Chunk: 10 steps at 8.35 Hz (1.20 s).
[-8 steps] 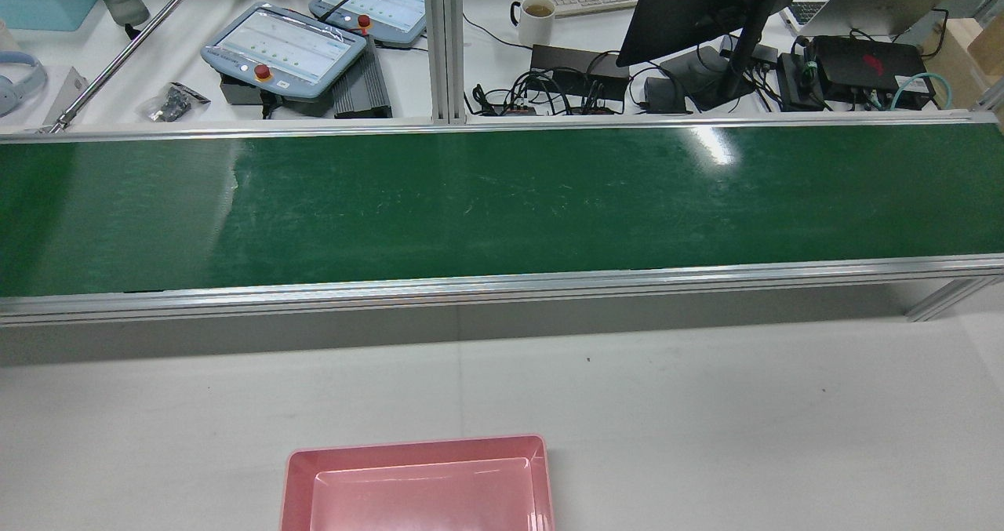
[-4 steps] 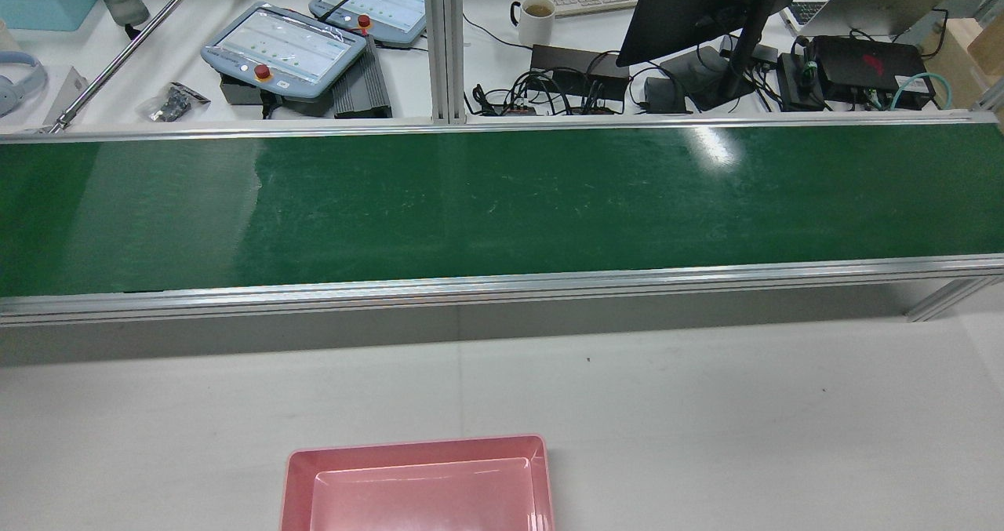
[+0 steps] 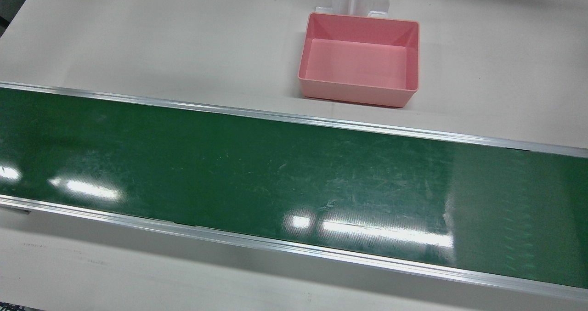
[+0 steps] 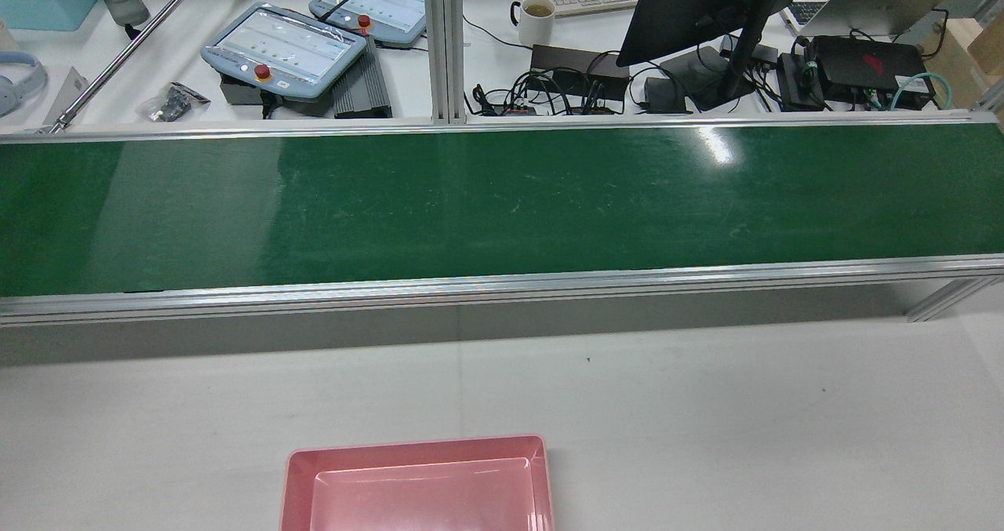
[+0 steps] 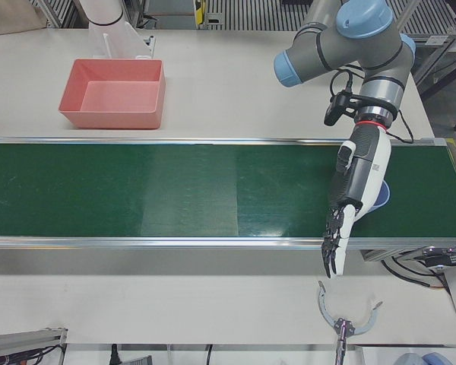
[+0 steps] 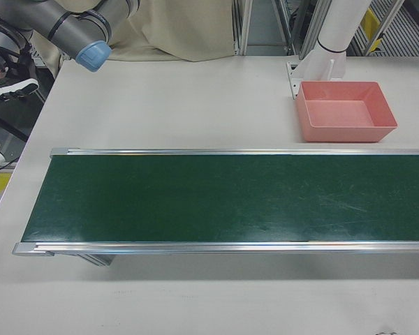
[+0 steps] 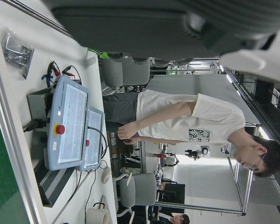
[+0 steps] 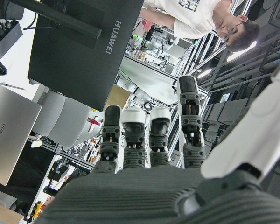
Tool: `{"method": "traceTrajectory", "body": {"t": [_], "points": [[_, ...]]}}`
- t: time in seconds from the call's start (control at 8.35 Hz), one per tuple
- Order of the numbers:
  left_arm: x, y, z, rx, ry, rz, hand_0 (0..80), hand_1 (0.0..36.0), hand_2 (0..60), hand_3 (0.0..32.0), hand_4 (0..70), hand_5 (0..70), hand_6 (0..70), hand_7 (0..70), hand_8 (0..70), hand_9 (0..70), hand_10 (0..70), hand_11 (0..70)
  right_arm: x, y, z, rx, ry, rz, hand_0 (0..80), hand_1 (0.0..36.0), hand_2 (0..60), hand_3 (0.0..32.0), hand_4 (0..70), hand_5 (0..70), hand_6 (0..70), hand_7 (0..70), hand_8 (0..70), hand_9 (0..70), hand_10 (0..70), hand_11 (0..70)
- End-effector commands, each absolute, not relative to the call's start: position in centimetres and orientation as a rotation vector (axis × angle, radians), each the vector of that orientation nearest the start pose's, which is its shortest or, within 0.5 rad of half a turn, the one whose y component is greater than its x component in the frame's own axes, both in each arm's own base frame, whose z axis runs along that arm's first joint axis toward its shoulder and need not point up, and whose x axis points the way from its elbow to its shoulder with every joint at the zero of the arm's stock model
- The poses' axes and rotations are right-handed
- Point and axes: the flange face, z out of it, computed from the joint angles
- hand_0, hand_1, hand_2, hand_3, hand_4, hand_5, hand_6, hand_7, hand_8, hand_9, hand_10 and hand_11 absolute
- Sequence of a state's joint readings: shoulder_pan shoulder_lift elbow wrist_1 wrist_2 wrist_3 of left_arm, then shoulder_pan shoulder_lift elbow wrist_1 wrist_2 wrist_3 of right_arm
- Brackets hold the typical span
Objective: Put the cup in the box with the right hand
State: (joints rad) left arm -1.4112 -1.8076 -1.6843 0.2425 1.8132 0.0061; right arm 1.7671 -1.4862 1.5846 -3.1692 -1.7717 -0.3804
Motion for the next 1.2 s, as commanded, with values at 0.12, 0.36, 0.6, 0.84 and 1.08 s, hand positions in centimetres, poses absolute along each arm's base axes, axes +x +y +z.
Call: {"method": "traceTrajectory", "body": {"t": [0.12, 0.36, 0.6, 0.84, 1.08], "points": [[-1.67, -58.48, 53.01, -0.395, 2.104, -1.883, 0.0, 0.0, 0.0, 0.0, 0.0, 0.0, 0.0, 0.0, 0.0, 0.0, 0.0, 0.0, 21.54, -49.72, 64.02, -0.489, 2.470, -2.303, 41.3, 0.0, 0.0, 0.0, 37.2, 5.6, 32.9, 70.0, 50.6, 70.0, 20.6, 29.2], [-1.66, -58.54, 52.92, -0.395, 2.106, -1.882, 0.0, 0.0, 0.0, 0.0, 0.0, 0.0, 0.0, 0.0, 0.0, 0.0, 0.0, 0.0, 21.34, -49.57, 64.26, -0.484, 2.467, -2.310, 41.6, 0.0, 0.0, 0.0, 36.9, 5.6, 32.7, 70.0, 50.3, 70.0, 20.4, 28.9], [-1.67, -58.48, 53.01, -0.395, 2.104, -1.883, 0.0, 0.0, 0.0, 0.0, 0.0, 0.0, 0.0, 0.0, 0.0, 0.0, 0.0, 0.0, 21.33, -49.50, 64.34, -0.483, 2.466, -2.312, 41.4, 0.0, 0.0, 0.0, 38.2, 5.6, 33.0, 70.0, 50.7, 70.0, 20.6, 29.2], [-1.67, -58.48, 53.01, -0.395, 2.104, -1.883, 0.0, 0.0, 0.0, 0.0, 0.0, 0.0, 0.0, 0.0, 0.0, 0.0, 0.0, 0.0, 21.33, -49.50, 64.34, -0.483, 2.466, -2.312, 40.5, 0.0, 0.0, 0.0, 36.3, 5.5, 32.6, 70.0, 50.6, 70.0, 20.5, 29.0], [-1.68, -58.53, 52.93, -0.394, 2.105, -1.884, 0.0, 0.0, 0.0, 0.0, 0.0, 0.0, 0.0, 0.0, 0.0, 0.0, 0.0, 0.0, 21.25, -49.09, 64.59, -0.481, 2.461, -2.317, 41.2, 0.0, 0.0, 0.0, 36.4, 5.6, 32.6, 70.0, 50.5, 70.0, 20.4, 28.9]]}}
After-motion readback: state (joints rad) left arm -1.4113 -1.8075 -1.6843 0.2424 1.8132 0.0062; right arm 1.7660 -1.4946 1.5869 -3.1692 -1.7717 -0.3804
